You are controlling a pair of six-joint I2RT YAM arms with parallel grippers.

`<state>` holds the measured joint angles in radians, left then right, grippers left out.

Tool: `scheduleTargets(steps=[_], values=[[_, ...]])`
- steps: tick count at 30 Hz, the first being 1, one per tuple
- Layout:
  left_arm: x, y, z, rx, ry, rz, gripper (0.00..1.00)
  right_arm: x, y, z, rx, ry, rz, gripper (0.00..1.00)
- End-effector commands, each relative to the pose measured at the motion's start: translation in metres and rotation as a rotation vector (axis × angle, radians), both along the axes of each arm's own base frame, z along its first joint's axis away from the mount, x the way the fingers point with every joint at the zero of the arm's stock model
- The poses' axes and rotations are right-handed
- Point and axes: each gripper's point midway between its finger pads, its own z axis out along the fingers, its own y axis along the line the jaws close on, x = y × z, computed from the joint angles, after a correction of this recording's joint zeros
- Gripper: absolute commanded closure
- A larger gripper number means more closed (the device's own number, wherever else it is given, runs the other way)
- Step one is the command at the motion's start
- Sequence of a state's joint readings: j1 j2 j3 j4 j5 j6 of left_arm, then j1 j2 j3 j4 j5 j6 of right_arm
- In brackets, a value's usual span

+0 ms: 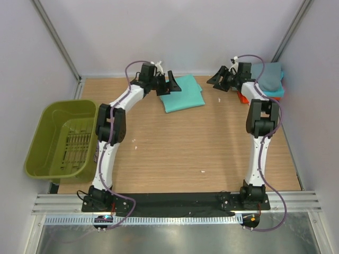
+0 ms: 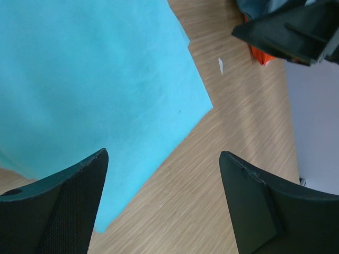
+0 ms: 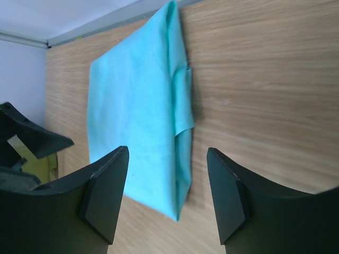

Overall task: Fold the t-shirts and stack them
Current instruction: Fold the tshirt

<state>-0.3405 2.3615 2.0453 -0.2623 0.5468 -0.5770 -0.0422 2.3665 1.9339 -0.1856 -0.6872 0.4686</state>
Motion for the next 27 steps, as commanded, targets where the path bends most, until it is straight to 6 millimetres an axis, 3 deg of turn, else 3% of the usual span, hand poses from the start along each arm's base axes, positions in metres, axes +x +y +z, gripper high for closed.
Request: scheduleTargets(steps=[1, 3, 10, 16, 21, 27], values=[[0.002, -0.023, -0.016, -0.04, -0.021, -0.05, 0.14, 0.019, 0.0, -0.008, -0.002, -0.061, 0.029, 0.33], [0.003, -0.025, -0.029, -0.03, -0.011, -0.051, 0.14, 0.023, 0.002, -0.014, 0.016, -0.05, 0.026, 0.33], [0.002, -0.018, -0.054, 0.008, 0.035, -0.034, 0.14, 0.015, 0.021, -0.069, 0.126, 0.075, 0.064, 0.32], [-0.004, -0.008, -0.064, 0.034, 0.067, -0.038, 0.14, 0.016, 0.046, -0.08, 0.164, 0.101, 0.116, 0.33], [-0.006, 0.009, -0.068, 0.061, 0.083, -0.041, 0.14, -0.004, 0.089, -0.095, 0.187, 0.158, 0.193, 0.33], [-0.005, 0.016, -0.075, 0.077, 0.087, -0.039, 0.14, -0.015, 0.114, -0.102, 0.186, 0.178, 0.229, 0.33]])
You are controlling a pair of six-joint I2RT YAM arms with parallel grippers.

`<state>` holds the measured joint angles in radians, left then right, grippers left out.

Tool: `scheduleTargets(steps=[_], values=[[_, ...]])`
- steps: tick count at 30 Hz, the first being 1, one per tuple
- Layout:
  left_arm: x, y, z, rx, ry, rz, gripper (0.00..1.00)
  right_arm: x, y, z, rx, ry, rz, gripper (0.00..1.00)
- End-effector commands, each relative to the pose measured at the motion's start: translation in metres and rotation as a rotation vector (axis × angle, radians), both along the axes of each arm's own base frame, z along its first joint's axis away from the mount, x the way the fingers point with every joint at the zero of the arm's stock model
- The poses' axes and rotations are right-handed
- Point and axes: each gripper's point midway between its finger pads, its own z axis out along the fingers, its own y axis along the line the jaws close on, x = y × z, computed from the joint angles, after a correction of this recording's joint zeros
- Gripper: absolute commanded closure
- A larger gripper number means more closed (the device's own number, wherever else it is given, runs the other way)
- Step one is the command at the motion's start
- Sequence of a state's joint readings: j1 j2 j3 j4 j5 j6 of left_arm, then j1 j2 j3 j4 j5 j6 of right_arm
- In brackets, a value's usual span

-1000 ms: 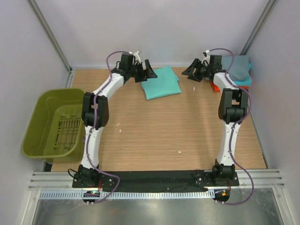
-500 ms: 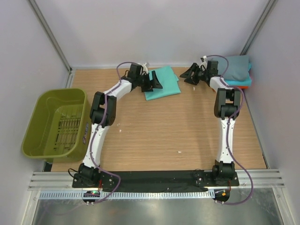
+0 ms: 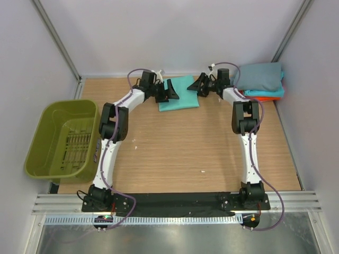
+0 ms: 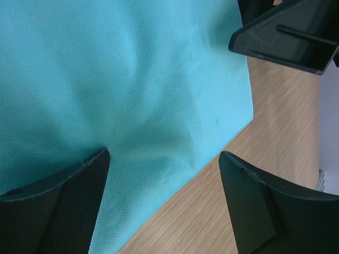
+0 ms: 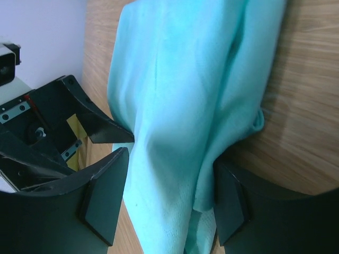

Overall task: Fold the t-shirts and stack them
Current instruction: Fold the tshirt

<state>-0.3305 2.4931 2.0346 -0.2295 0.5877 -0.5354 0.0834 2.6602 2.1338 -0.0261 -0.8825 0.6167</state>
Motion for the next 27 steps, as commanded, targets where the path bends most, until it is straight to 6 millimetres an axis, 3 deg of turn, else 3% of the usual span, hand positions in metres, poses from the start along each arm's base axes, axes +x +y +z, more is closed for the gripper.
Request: scheduleTargets(steps=[1, 4, 7, 10, 11, 13, 15, 16, 17, 19, 22, 23, 24, 26, 27], values=[[-0.004, 0.014, 0.001, 0.044, 0.006, 0.003, 0.14, -0.02, 0.014, -0.043, -0.022, 0.132, 0.013, 0.34], [-0.004, 0.015, -0.001, 0.054, 0.008, 0.01, 0.14, -0.023, 0.013, -0.048, -0.039, 0.142, 0.008, 0.37], [-0.004, 0.015, -0.003, 0.057, 0.005, 0.007, 0.14, -0.024, 0.013, -0.047, -0.043, 0.14, 0.01, 0.49], [-0.002, 0.016, -0.001, 0.066, -0.007, 0.013, 0.14, -0.029, 0.021, -0.045, -0.046, 0.134, 0.036, 0.62], [-0.003, 0.017, -0.002, 0.071, -0.005, 0.01, 0.14, -0.028, 0.022, -0.042, -0.059, 0.114, 0.04, 0.78], [-0.003, 0.018, 0.004, 0.079, -0.02, 0.008, 0.14, -0.031, 0.022, -0.04, -0.087, 0.115, 0.045, 0.94], [-0.001, 0.026, 0.01, 0.123, -0.032, 0.026, 0.15, -0.032, 0.017, -0.029, -0.133, 0.081, 0.051, 0.99], [0.0, 0.029, 0.028, 0.134, -0.066, 0.029, 0.16, -0.028, 0.013, -0.018, -0.161, 0.045, 0.051, 0.99], [-0.003, 0.037, 0.031, 0.179, -0.061, 0.037, 0.16, -0.024, 0.008, -0.01, -0.195, 0.013, 0.048, 0.99], [0.001, 0.051, 0.058, 0.264, -0.148, 0.028, 0.17, -0.017, -0.009, 0.014, -0.317, -0.087, 0.056, 0.99], [-0.014, 0.076, 0.087, 0.403, -0.213, -0.018, 0.19, -0.012, -0.04, 0.043, -0.461, -0.195, 0.053, 0.99], [-0.027, 0.084, 0.1, 0.432, -0.205, -0.024, 0.2, -0.012, -0.057, 0.051, -0.485, -0.196, 0.035, 0.99], [-0.034, 0.091, 0.102, 0.462, -0.205, -0.045, 0.2, -0.011, -0.066, 0.068, -0.508, -0.233, 0.021, 0.99], [-0.059, 0.097, 0.098, 0.485, -0.142, -0.085, 0.21, -0.013, -0.088, 0.078, -0.545, -0.232, -0.018, 0.99], [-0.068, 0.099, 0.108, 0.483, -0.147, -0.091, 0.24, -0.013, -0.102, 0.083, -0.572, -0.244, -0.029, 0.99]])
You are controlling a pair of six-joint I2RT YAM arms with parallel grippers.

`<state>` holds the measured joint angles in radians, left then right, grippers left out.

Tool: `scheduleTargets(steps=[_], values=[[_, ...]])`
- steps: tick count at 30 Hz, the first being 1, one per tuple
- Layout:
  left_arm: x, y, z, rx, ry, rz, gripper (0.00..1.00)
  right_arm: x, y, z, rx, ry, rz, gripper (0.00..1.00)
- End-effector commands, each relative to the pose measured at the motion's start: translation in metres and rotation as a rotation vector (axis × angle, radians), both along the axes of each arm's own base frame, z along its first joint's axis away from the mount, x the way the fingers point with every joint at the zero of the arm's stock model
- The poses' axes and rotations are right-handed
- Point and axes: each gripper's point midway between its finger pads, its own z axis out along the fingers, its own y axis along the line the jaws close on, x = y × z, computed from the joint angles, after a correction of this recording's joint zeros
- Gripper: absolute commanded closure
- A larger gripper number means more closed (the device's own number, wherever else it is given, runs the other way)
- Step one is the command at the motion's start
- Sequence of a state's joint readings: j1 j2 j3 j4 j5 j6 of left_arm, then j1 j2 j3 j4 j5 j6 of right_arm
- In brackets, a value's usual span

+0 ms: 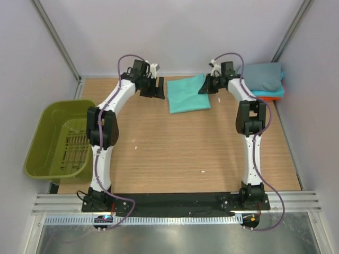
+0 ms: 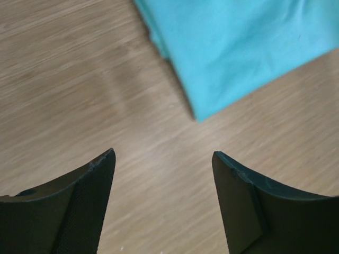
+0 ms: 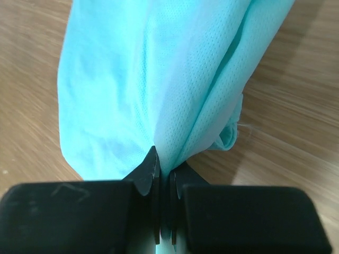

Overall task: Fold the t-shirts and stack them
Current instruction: Neatly place the folded tshirt to the corner

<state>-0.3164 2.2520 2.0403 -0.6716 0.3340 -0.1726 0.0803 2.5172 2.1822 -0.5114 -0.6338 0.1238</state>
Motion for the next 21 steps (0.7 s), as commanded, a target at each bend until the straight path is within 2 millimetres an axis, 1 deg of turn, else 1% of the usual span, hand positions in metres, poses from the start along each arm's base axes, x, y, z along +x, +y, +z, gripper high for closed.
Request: scheduleTargets(steps=[1, 2, 3, 4, 5, 6, 7, 8, 9, 10, 11, 12, 13, 15, 17, 18, 20, 21], values=[[-0.049, 0.028, 0.039, 0.094, 0.008, -0.071, 0.27, 0.008, -0.065, 0.087, -0.19, -0.21, -0.039, 0.99], [-0.056, 0.029, 0.039, 0.092, 0.015, -0.081, 0.28, 0.007, -0.068, 0.092, -0.215, -0.224, -0.034, 0.99], [-0.065, 0.03, 0.051, 0.086, -0.007, -0.092, 0.29, 0.005, -0.092, 0.095, -0.241, -0.216, -0.066, 0.99], [-0.068, 0.033, 0.047, 0.102, -0.011, -0.086, 0.29, 0.005, -0.101, 0.105, -0.276, -0.247, -0.063, 0.99], [-0.076, 0.037, 0.039, 0.118, 0.012, -0.083, 0.29, 0.005, -0.109, 0.108, -0.296, -0.25, -0.068, 0.99], [-0.081, 0.037, 0.039, 0.126, 0.013, -0.087, 0.29, 0.002, -0.115, 0.108, -0.316, -0.243, -0.073, 0.99], [-0.084, 0.038, 0.045, 0.125, 0.0, -0.087, 0.29, 0.006, -0.127, 0.118, -0.333, -0.264, -0.093, 0.99], [-0.09, 0.039, 0.044, 0.128, 0.005, -0.095, 0.29, 0.007, -0.136, 0.119, -0.353, -0.27, -0.1, 0.99], [-0.093, 0.038, 0.047, 0.128, -0.003, -0.1, 0.29, 0.008, -0.141, 0.121, -0.369, -0.277, -0.105, 0.99], [-0.096, 0.036, 0.054, 0.127, -0.022, -0.112, 0.29, 0.013, -0.154, 0.127, -0.399, -0.297, -0.127, 0.99], [-0.099, 0.035, 0.055, 0.128, -0.025, -0.117, 0.29, 0.016, -0.159, 0.129, -0.413, -0.309, -0.135, 0.99], [-0.103, 0.033, 0.053, 0.129, -0.017, -0.121, 0.29, 0.018, -0.165, 0.13, -0.425, -0.318, -0.142, 0.99], [-0.105, 0.033, 0.056, 0.128, -0.027, -0.121, 0.28, 0.021, -0.169, 0.135, -0.44, -0.335, -0.15, 0.99], [-0.11, 0.034, 0.052, 0.133, -0.017, -0.121, 0.29, 0.025, -0.174, 0.142, -0.474, -0.366, -0.161, 0.99], [-0.113, 0.035, 0.052, 0.134, -0.014, -0.12, 0.29, 0.03, -0.179, 0.151, -0.496, -0.4, -0.166, 0.99], [-0.116, 0.036, 0.05, 0.135, -0.008, -0.122, 0.29, 0.033, -0.181, 0.16, -0.514, -0.425, -0.175, 0.99], [-0.119, 0.039, 0.051, 0.141, -0.013, -0.122, 0.28, 0.036, -0.188, 0.169, -0.53, -0.442, -0.184, 0.99], [-0.12, 0.038, 0.05, 0.142, -0.012, -0.124, 0.28, 0.043, -0.194, 0.181, -0.524, -0.471, -0.209, 0.99]])
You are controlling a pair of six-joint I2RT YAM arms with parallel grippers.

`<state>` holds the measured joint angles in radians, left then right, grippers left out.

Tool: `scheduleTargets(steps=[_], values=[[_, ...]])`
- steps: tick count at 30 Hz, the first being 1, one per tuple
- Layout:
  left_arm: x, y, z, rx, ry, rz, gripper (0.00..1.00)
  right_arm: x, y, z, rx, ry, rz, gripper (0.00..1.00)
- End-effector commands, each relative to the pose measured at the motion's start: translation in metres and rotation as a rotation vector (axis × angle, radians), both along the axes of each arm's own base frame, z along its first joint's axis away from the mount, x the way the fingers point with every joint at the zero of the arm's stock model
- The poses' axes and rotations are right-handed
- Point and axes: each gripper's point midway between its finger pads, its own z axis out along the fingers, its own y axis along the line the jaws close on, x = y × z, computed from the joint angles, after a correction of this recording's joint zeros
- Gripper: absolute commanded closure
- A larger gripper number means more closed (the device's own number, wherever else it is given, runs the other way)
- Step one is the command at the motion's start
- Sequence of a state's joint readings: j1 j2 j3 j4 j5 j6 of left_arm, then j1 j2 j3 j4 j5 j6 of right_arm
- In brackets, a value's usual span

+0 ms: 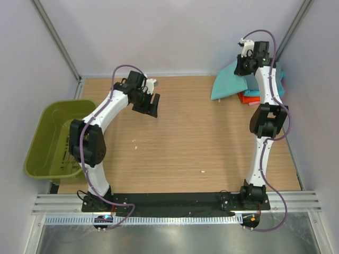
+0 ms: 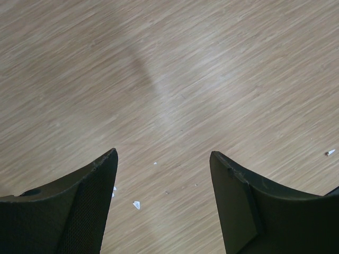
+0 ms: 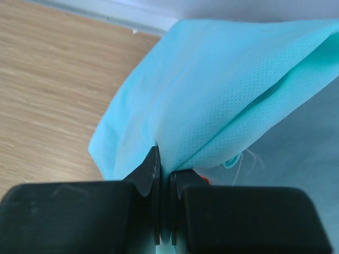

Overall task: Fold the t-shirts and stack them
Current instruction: Neatly place the folded tshirt to the corner

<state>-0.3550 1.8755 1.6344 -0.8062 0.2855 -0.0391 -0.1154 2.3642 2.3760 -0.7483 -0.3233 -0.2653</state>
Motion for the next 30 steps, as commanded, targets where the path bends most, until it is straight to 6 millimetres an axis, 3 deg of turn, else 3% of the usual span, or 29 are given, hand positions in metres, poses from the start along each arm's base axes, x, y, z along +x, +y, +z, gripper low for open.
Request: scheduleTargets(steps=[1, 5, 9, 19, 24, 30], values=[[-0.003, 0.005, 0.03, -0.006, -0.085, -0.013, 0.28, 0.023, -0.02, 0.077, -0.063, -0.208, -0.028, 0.99], [-0.006, 0.005, 0.028, -0.005, -0.081, -0.012, 0.28, 0.028, -0.05, 0.098, -0.086, -0.278, -0.07, 0.99], [-0.003, 0.007, 0.026, 0.003, -0.083, -0.006, 0.28, 0.02, -0.073, 0.1, -0.107, -0.272, -0.092, 0.99], [0.004, 0.001, 0.024, 0.005, -0.08, -0.011, 0.28, 0.015, -0.151, 0.118, -0.17, -0.337, -0.235, 0.99], [0.002, 0.0, 0.023, 0.012, -0.075, -0.019, 0.28, 0.018, -0.172, 0.109, -0.199, -0.337, -0.268, 0.99], [-0.002, -0.003, 0.018, 0.031, -0.068, -0.033, 0.28, 0.035, -0.19, 0.093, -0.238, -0.366, -0.344, 0.99]])
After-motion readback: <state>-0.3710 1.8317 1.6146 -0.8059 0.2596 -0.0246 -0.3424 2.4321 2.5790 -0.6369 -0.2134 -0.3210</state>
